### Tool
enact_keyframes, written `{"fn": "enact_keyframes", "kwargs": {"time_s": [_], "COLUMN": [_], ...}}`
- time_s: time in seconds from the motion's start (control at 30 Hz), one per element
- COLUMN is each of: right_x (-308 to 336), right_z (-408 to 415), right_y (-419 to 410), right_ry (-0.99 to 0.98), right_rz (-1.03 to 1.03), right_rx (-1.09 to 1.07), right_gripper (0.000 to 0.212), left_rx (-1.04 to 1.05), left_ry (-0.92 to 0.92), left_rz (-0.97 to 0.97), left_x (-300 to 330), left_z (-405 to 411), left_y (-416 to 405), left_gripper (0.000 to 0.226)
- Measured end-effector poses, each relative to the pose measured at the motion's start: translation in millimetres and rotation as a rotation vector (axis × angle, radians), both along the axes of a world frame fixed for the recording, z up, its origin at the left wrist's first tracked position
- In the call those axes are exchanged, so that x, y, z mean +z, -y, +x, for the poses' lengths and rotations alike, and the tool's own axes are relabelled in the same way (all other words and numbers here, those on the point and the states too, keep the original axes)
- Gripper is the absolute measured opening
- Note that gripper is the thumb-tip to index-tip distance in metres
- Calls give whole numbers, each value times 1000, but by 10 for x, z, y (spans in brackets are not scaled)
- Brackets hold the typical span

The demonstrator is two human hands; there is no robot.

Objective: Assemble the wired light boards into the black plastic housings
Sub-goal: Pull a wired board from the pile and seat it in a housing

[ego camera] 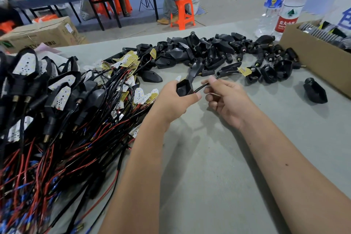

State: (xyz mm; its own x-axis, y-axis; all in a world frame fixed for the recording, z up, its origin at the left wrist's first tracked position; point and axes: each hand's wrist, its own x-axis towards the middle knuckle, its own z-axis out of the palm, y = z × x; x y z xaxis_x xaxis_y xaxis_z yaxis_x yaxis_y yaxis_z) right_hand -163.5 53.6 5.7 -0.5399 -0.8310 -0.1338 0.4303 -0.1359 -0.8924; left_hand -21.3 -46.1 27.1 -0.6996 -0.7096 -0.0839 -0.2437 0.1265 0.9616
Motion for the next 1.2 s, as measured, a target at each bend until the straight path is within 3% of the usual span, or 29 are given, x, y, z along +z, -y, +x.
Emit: {"fn": "enact_keyframes", "kwargs": {"time_s": [0.13, 0.23, 0.4, 0.57, 0.73, 0.87, 0.93, 1.07, 1.2], "right_x": [5, 18, 12, 50, 52, 33, 29, 35, 5], "right_z": [64, 68, 10, -21, -5, 37, 46, 64, 73], "right_y": [0, 21, 64, -6, 5, 11, 12, 46, 70], "right_ry": [-122, 11, 202, 313, 181, 81, 13, 103, 21], "right_rz": [33, -11, -153, -266, -228, -196, -168, -254, -237], "right_rx": [161, 43, -123, -83, -90, -83, -94, -160, -277], "right_gripper": [25, 14, 16, 12, 15, 20, 20, 21, 24], "left_rx": [-5, 45, 287, 380, 464, 514, 487, 496, 609], "left_ry": [-57, -77, -190, -230, -279, -216, -262, -258, -255], "left_rz": [2, 34, 122, 187, 157, 115, 99, 72, 154], "left_x": [12, 38, 34, 34, 40, 14, 26, 18, -45], "left_z": [-26, -12, 109, 170, 131, 151, 155, 138, 76], "left_y": [-16, 9, 149, 204, 199, 192, 175, 185, 159], "left_gripper": [29, 28, 44, 26, 27, 7, 16, 17, 8]}}
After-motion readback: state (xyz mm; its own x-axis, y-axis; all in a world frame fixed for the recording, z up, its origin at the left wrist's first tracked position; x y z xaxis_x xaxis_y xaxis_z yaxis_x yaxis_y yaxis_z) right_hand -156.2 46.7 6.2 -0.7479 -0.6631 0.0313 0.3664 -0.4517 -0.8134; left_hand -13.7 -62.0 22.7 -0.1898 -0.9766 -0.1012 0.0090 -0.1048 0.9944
